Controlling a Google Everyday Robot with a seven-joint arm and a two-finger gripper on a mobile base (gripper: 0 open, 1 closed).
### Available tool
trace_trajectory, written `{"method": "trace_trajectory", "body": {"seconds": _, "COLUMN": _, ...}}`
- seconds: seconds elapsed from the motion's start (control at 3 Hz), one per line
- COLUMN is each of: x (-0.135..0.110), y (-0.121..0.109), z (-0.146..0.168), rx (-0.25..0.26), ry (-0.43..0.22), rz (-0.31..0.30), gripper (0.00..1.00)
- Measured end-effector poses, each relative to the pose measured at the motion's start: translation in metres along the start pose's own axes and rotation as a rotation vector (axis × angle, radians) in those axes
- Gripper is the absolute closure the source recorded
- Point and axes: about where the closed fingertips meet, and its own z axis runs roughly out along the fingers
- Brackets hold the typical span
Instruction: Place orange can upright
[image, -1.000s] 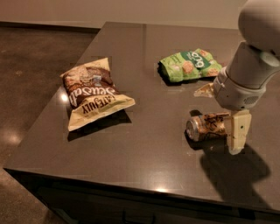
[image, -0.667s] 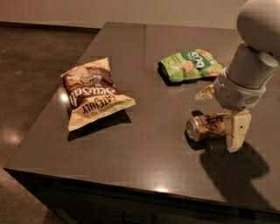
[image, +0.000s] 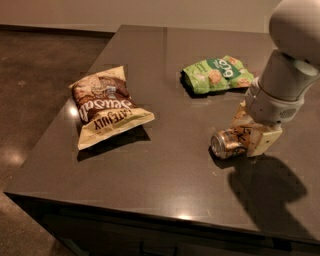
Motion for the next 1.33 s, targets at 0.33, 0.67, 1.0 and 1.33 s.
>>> {"method": "trace_trajectory", "body": {"seconds": 0.33, "x": 0.004, "y": -0.006, "z": -0.007, "rx": 0.027, "ry": 0.023, "rz": -0.007, "gripper": 0.81}}
{"method": "trace_trajectory", "body": {"seconds": 0.67, "x": 0.009, "y": -0.019, "z": -0.021, "rx": 0.092, "ry": 0.052, "rz": -0.047, "gripper": 1.00}}
{"method": "trace_trajectory", "body": {"seconds": 1.0, "x": 0.012, "y": -0.035, "z": -0.035, "rx": 0.169, "ry": 0.080, "rz": -0.119, "gripper": 1.00}}
{"method": "trace_trajectory", "body": {"seconds": 1.33, "x": 0.016, "y": -0.052, "z": -0.050, "rx": 0.273, "ry": 0.136, "rz": -0.242, "gripper": 1.00}}
